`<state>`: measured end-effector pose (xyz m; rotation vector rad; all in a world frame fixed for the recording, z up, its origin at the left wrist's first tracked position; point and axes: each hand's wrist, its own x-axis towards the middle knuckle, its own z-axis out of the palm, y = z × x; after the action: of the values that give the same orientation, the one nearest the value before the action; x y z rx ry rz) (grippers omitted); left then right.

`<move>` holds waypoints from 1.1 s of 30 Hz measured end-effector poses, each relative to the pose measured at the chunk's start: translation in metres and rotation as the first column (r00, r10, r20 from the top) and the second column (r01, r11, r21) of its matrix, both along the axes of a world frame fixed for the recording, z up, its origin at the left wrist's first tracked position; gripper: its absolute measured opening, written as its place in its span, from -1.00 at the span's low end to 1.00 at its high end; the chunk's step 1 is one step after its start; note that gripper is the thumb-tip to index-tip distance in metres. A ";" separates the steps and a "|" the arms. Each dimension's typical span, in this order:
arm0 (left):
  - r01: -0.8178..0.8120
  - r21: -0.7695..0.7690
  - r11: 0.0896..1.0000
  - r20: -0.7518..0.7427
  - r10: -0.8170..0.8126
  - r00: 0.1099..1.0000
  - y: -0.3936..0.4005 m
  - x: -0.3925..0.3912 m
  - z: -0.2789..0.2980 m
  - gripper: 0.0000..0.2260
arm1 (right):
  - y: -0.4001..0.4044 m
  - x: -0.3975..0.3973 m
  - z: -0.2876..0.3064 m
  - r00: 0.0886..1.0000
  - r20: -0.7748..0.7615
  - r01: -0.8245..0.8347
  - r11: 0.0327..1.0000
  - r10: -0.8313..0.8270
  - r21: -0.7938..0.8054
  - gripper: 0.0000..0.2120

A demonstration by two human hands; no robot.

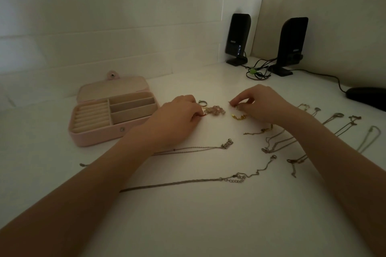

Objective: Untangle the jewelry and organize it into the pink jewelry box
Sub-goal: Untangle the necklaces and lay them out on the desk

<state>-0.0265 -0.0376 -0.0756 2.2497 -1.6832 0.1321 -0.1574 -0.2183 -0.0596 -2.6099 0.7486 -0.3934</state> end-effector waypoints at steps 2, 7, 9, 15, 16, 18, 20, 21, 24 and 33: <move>0.003 -0.034 0.999 -0.050 -0.004 0.999 -0.001 0.002 0.001 -0.82 | 0.004 0.000 0.001 0.996 0.066 -0.054 0.998 0.055 -0.023 -0.75; -0.027 -0.078 0.997 -0.142 0.016 0.990 -0.001 -0.005 0.005 -0.87 | 0.029 0.009 -0.005 0.976 0.052 -0.208 0.974 0.214 -0.091 -0.74; -0.025 -0.042 0.999 -0.133 0.019 0.991 0.000 -0.005 0.005 -0.83 | 0.031 0.012 -0.007 0.976 0.078 -0.192 0.973 0.203 -0.126 -0.80; -0.026 0.053 0.998 -0.014 0.027 1.000 -0.001 -0.001 -0.003 -0.70 | 0.035 0.010 0.005 0.956 0.282 -0.138 0.969 0.076 0.207 -0.84; -0.029 -0.043 0.999 -0.115 0.024 0.993 -0.002 -0.005 -0.001 -0.69 | 0.037 0.010 0.008 0.956 0.285 -0.156 0.945 0.071 0.289 -0.84; -0.099 -0.220 0.971 -0.395 0.004 0.919 -0.005 -0.013 0.009 -0.64 | 0.043 0.008 0.013 0.952 0.293 -0.216 0.864 0.083 0.455 -0.86; -0.177 -0.288 0.941 -0.676 -0.069 0.734 -0.006 -0.020 0.018 -0.70 | 0.047 0.006 0.016 0.941 0.322 -0.273 0.787 0.100 0.553 -0.91; -0.199 -0.296 0.934 -0.756 -0.102 0.647 -0.004 -0.022 0.022 -0.78 | 0.048 0.006 0.017 0.936 0.339 -0.286 0.760 0.092 0.584 -0.93; -0.262 -0.259 0.930 -0.845 -0.087 0.527 0.004 -0.019 0.029 -0.93 | 0.048 0.004 0.020 0.918 0.398 -0.295 0.657 -0.008 0.694 -0.97; -0.128 -0.074 0.989 -0.810 0.015 0.586 0.004 -0.016 0.030 -0.95 | 0.057 0.000 0.026 0.890 0.454 -0.411 0.503 0.042 0.760 -0.90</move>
<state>-0.0422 -0.0334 -0.0457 1.8101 -1.0234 -0.6720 -0.1575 -0.1608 -0.0335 -1.5732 0.2928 -0.3212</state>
